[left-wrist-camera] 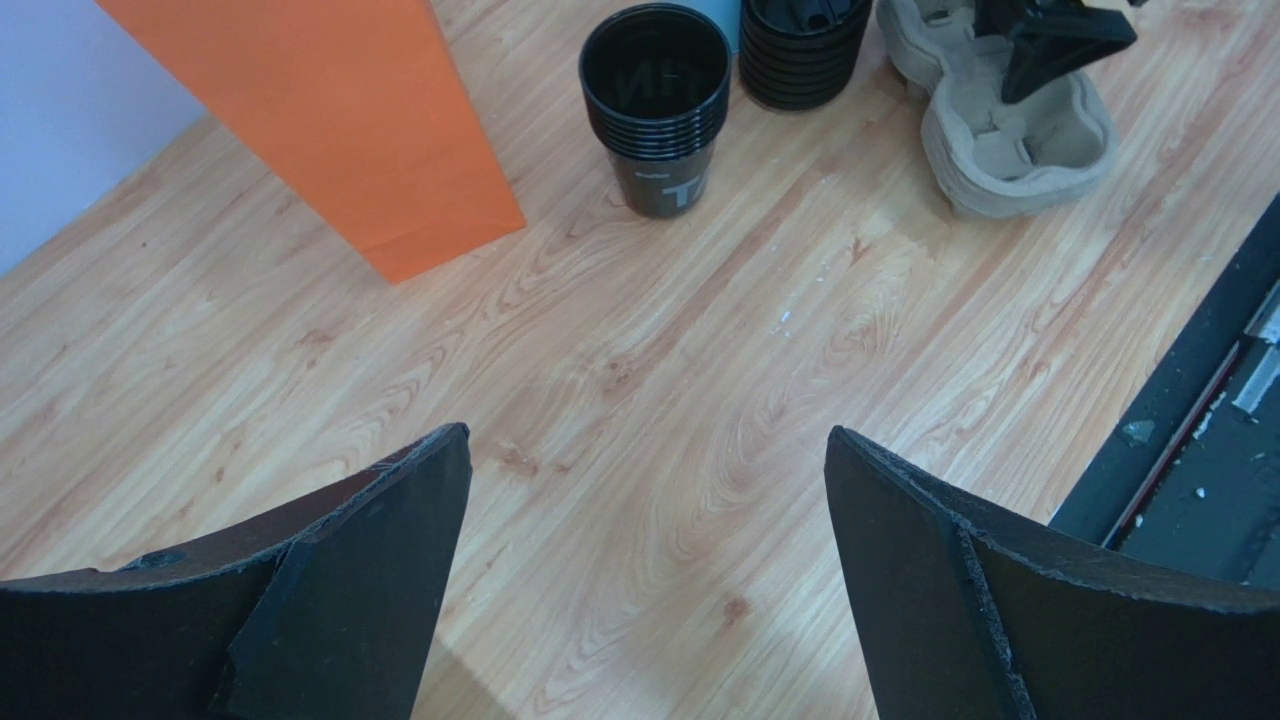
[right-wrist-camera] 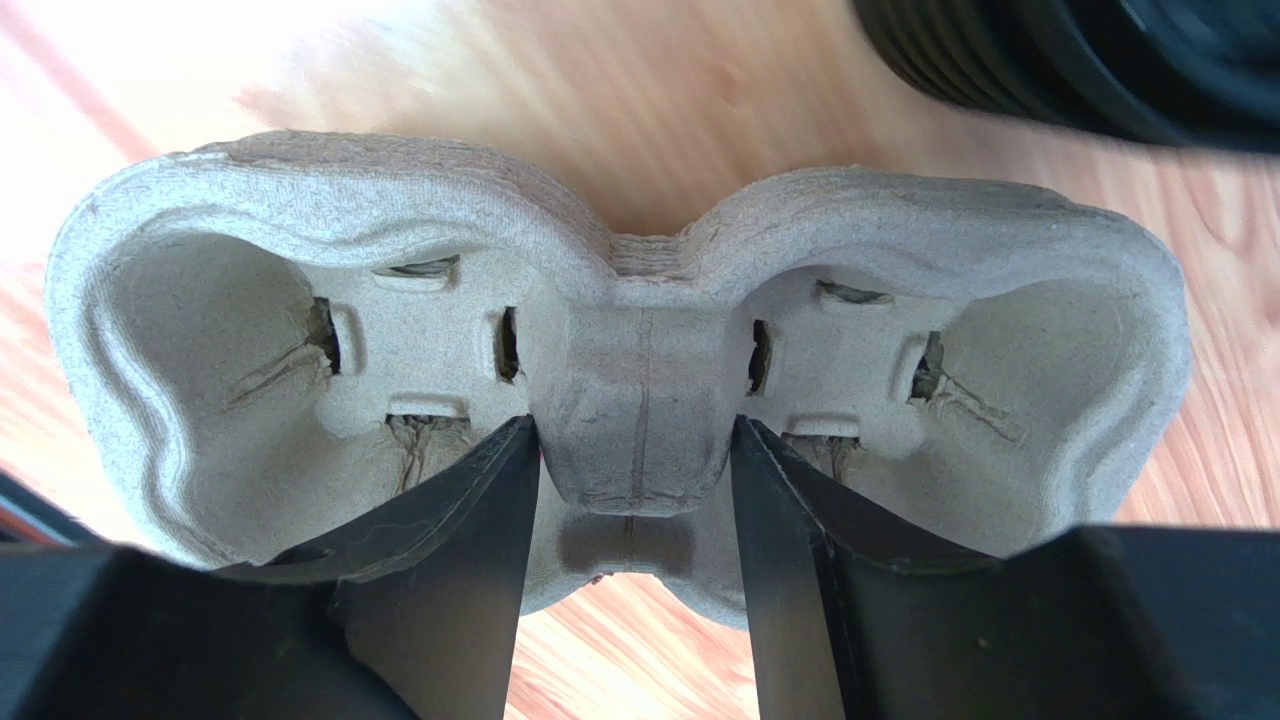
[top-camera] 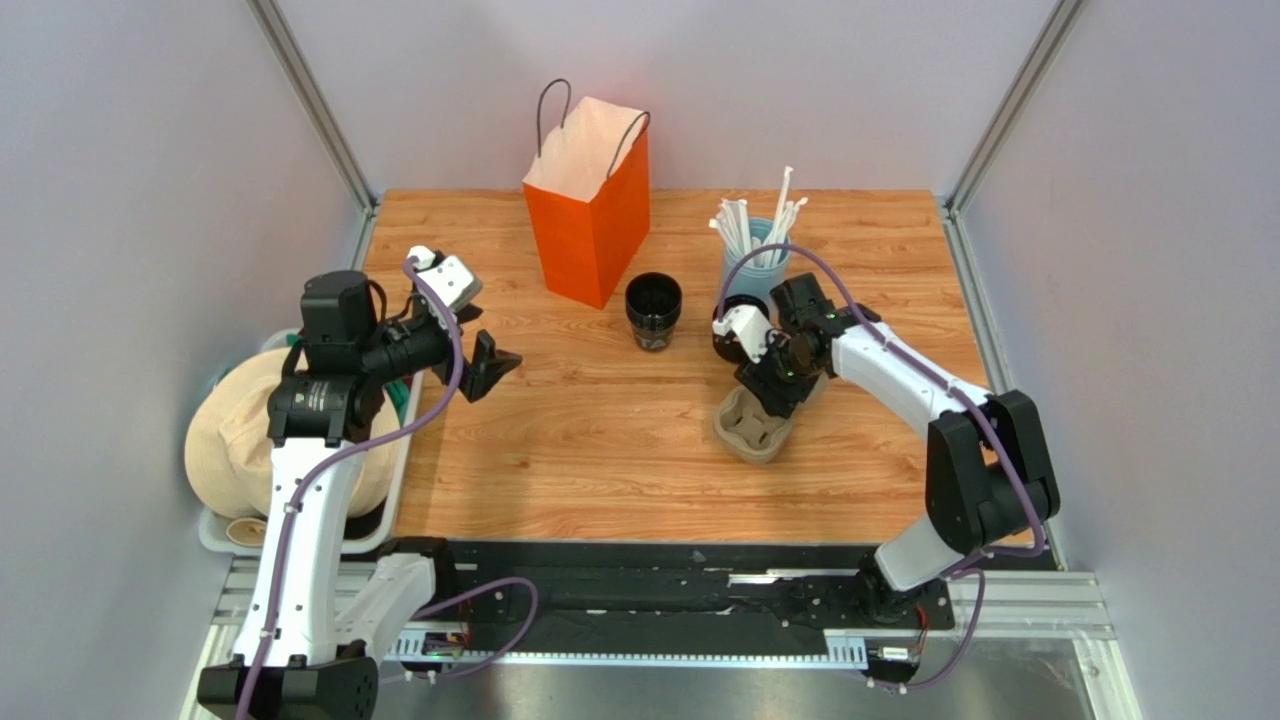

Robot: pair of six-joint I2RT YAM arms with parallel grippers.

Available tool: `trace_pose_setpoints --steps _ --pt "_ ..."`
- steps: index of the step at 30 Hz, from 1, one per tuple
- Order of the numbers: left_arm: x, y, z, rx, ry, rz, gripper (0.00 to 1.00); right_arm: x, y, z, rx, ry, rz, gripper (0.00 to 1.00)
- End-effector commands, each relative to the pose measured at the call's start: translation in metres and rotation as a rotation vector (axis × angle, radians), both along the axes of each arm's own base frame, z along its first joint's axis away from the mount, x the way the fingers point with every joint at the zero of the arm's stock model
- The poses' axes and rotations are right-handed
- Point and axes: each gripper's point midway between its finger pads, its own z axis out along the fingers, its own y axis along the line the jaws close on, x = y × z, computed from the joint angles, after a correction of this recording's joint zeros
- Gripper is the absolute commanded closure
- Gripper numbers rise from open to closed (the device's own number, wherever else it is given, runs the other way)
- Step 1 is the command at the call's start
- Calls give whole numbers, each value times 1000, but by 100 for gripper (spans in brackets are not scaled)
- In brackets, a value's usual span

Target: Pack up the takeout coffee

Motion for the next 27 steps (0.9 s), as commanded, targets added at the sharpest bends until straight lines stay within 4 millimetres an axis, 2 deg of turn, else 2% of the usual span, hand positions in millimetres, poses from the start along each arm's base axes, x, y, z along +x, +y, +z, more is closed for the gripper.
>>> trace_pose_setpoints --steps 1,8,13,15,16,18,19,21,22,24,25,26,27 --pt "0 -2 7 5 -45 -20 3 18 -21 16 9 -70 -17 48" --pt "0 -2 6 4 -43 -21 3 47 -60 21 10 -94 -71 48" --pt "2 -2 5 3 -37 -19 3 70 -92 16 -11 -92 -89 47" --pt "3 -2 4 5 -35 -18 3 82 -99 20 -8 -108 -95 47" --pt "2 -2 5 5 -35 -19 3 85 -107 15 -14 -96 -98 47" --pt "3 -2 4 5 -34 -20 3 98 -109 19 -23 -118 -86 47" --pt "4 -2 3 6 -31 -19 3 101 -124 14 -28 -103 -116 47" --pt "4 -2 3 6 -30 -19 3 109 -129 13 -31 -108 -117 47" --pt "4 -2 1 5 -22 -20 3 119 -135 20 -25 -129 -129 47" --pt "6 -1 1 6 -20 -15 3 127 -141 15 -16 -123 -137 47" --pt "6 -1 1 6 -18 -15 3 137 -148 22 -12 -146 -151 47" --pt "6 -1 1 7 -18 -13 3 141 -152 14 -12 -132 -158 47" --pt "6 -1 1 6 -18 -13 3 146 -156 15 -14 -135 -166 47"
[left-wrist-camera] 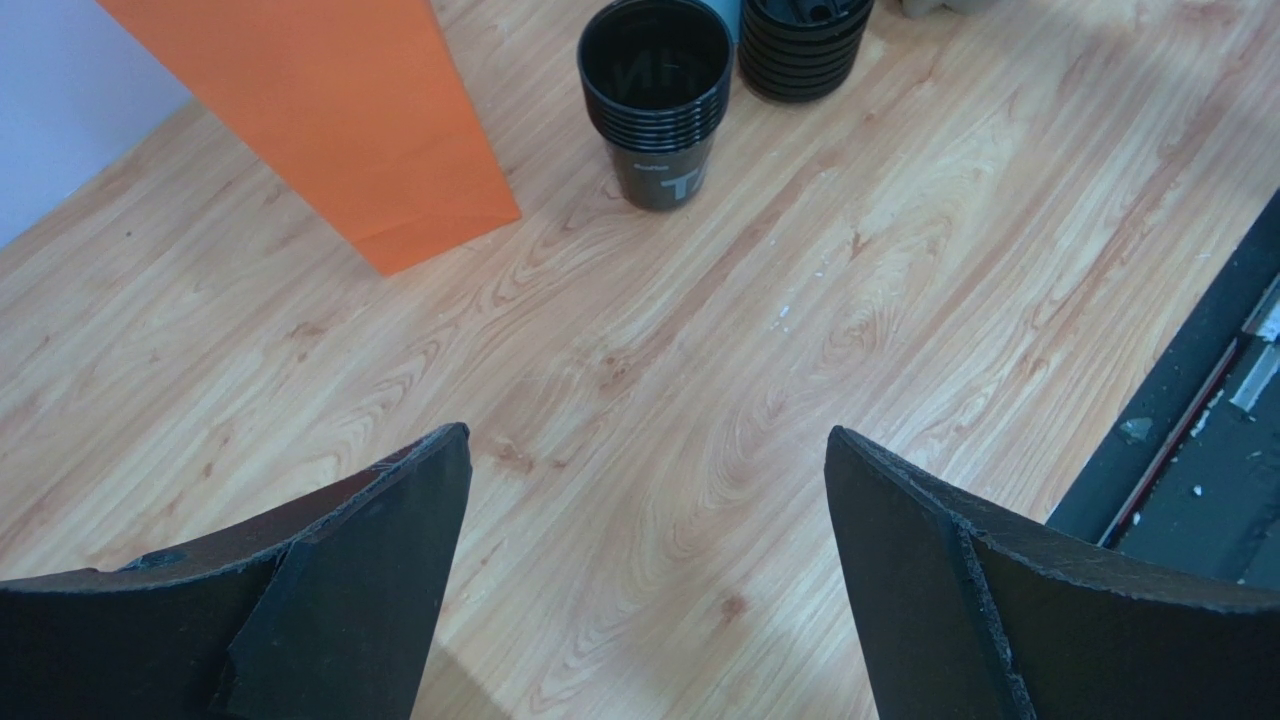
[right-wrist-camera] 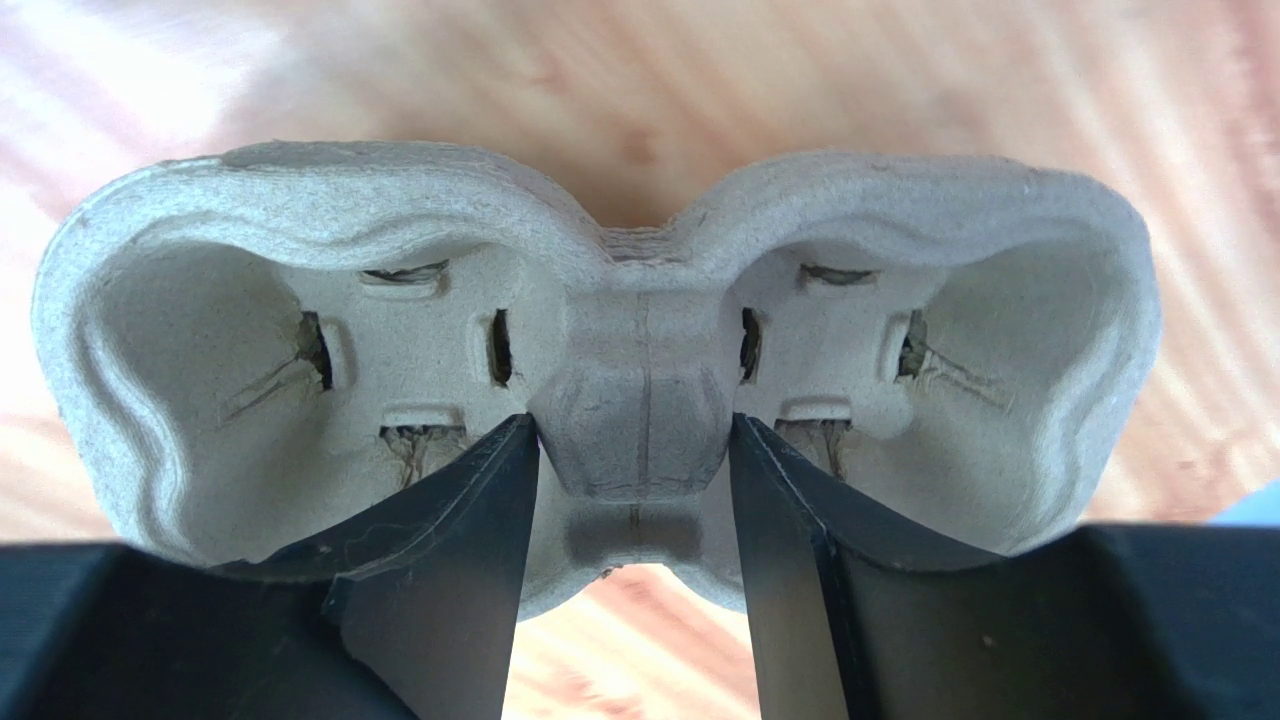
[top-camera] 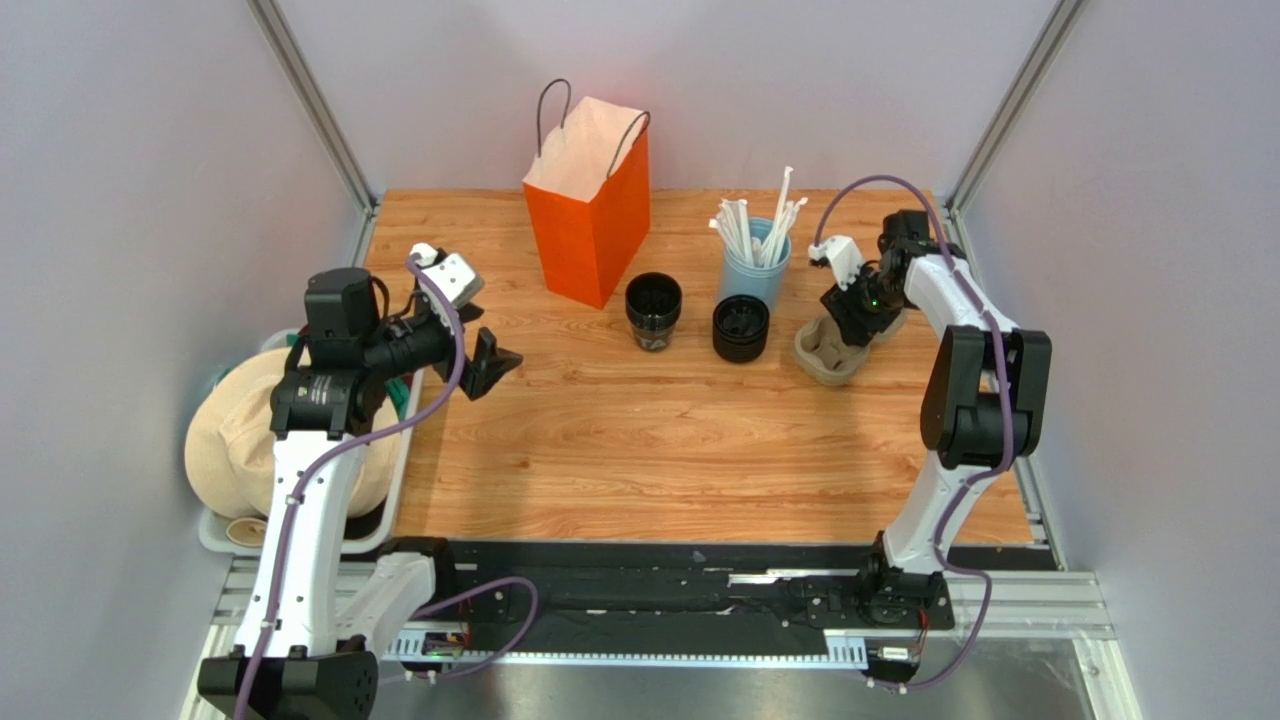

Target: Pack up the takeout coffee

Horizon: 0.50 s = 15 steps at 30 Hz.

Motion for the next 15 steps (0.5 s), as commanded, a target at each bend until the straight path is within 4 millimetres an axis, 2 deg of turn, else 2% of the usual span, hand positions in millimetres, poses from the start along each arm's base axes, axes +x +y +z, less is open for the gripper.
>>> trace_pose_setpoints --steps 1,4,9,15 --pt "3 -1 5 6 -33 -12 3 36 -22 12 -5 -69 -5 47" --pt "4 -1 4 5 -27 -11 3 40 -30 2 8 -34 -17 46" --pt "6 0 3 8 -22 -9 3 37 -24 9 41 -38 4 38" --pt "6 0 2 7 -20 -7 3 36 -20 23 66 -68 10 36"
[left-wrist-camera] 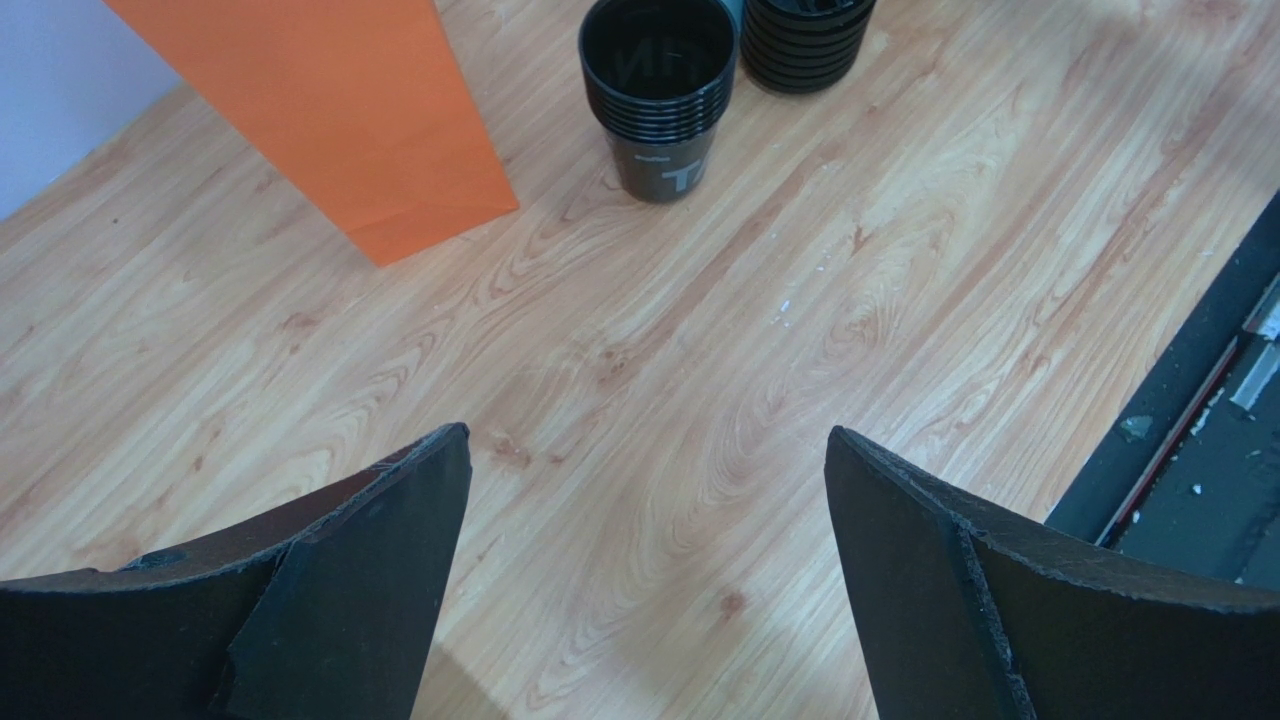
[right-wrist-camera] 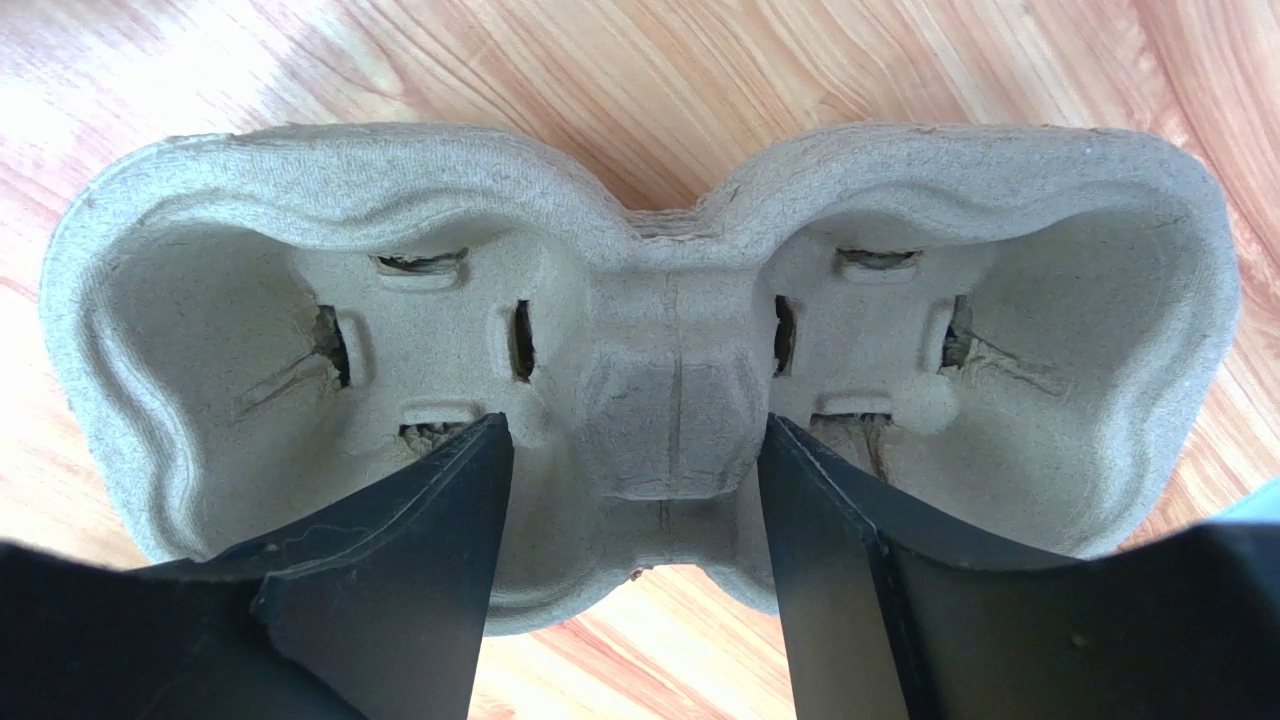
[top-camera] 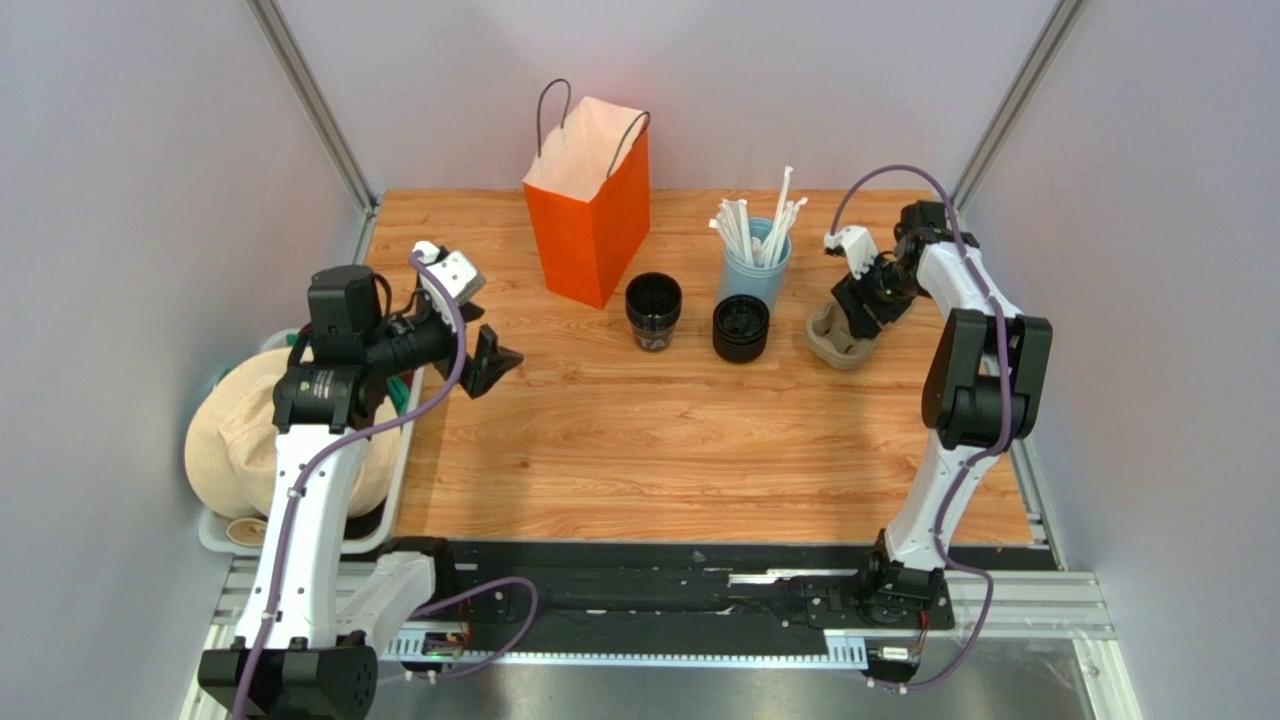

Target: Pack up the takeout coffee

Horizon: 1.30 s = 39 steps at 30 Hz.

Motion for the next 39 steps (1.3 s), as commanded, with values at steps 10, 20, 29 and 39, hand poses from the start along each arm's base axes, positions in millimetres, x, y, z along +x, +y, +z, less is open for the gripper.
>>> trace_pose_setpoints --steps 10,20,29,39 --pt "2 -1 6 9 -40 -13 3 9 14 42 79 -87 22 40" --pt "1 -1 8 9 -46 -13 3 20 10 55 102 -139 -12 39" --pt "2 0 6 10 -39 -11 3 20 10 50 112 -126 -16 57" --pt "2 0 6 8 -37 -13 3 20 9 61 107 -152 -17 69"
